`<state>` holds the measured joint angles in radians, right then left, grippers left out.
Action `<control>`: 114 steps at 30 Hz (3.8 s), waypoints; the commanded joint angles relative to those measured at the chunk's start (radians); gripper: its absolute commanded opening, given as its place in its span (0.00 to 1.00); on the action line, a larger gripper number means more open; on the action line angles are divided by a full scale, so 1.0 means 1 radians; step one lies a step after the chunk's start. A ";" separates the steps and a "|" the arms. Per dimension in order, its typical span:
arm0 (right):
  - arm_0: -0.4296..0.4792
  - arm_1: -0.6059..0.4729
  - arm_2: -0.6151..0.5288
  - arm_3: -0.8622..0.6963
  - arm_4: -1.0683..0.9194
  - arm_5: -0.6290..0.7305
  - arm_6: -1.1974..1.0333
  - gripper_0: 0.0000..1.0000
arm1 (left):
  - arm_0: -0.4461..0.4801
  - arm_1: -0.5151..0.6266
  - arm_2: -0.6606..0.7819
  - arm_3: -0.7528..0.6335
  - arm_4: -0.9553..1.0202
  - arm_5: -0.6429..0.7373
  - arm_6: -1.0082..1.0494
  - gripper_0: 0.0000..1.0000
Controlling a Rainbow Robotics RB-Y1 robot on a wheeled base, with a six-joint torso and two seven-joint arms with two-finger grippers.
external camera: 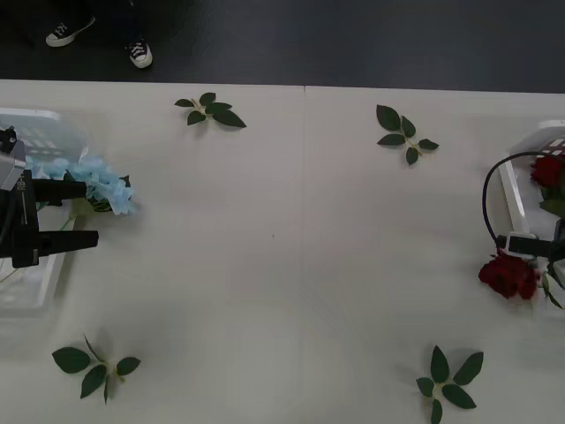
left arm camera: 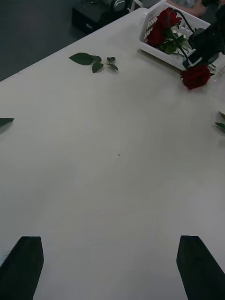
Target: Put the red flowers into the right box and the blue flowers into the left box
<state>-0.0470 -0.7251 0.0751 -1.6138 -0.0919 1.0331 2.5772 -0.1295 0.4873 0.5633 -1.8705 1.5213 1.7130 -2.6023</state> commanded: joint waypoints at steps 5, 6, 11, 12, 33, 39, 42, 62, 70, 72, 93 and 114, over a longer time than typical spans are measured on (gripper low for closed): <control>0.016 -0.005 -0.017 -0.011 0.008 0.013 0.034 0.20 | -0.015 0.036 0.006 -0.024 0.005 -0.007 -0.062 0.83; 0.016 -0.005 -0.017 -0.011 0.008 0.016 0.035 0.40 | -0.015 0.036 0.006 -0.024 0.005 -0.007 -0.062 0.83; 0.019 -0.010 -0.017 -0.011 0.000 0.021 0.038 0.60 | -0.015 0.036 0.006 -0.024 0.005 -0.007 -0.062 0.83; 0.019 -0.014 -0.015 -0.012 -0.011 0.018 0.038 0.60 | -0.015 0.036 0.006 -0.024 0.005 -0.007 -0.062 0.83; 0.022 -0.226 0.210 -0.052 -0.198 -0.024 0.092 0.60 | -0.015 0.036 0.006 -0.024 0.005 -0.007 -0.062 0.83; 0.019 -0.226 0.209 -0.060 -0.195 -0.024 0.087 0.44 | -0.015 0.036 0.006 -0.024 0.005 -0.007 -0.062 0.83; 0.019 -0.226 0.209 -0.060 -0.189 -0.024 0.084 0.00 | -0.015 0.036 0.006 -0.024 0.005 -0.007 -0.062 0.83; 0.021 -0.232 0.155 -0.124 -0.262 0.047 0.060 0.00 | -0.015 0.036 0.006 -0.024 0.005 -0.007 -0.062 0.83; 0.022 -0.234 0.031 -0.242 -0.374 0.251 0.070 0.00 | -0.015 0.036 0.006 -0.024 0.005 -0.007 -0.062 0.83; 0.022 -0.234 0.006 -0.261 -0.396 0.280 0.070 0.00 | -0.015 0.036 0.006 -0.024 0.005 -0.007 -0.062 0.83; 0.119 -0.205 -0.241 -0.400 -0.614 0.061 -0.379 0.00 | -0.015 0.036 0.006 -0.024 0.005 -0.007 -0.062 0.83; 0.271 -0.022 -0.456 -0.502 -0.322 -0.025 -1.039 0.00 | -0.015 0.036 0.006 -0.024 0.005 -0.007 -0.062 0.83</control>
<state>0.2249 -0.7716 -0.3779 -2.0963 -0.4628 1.0125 1.6009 -0.1295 0.4873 0.5633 -1.8705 1.5213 1.7130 -2.6023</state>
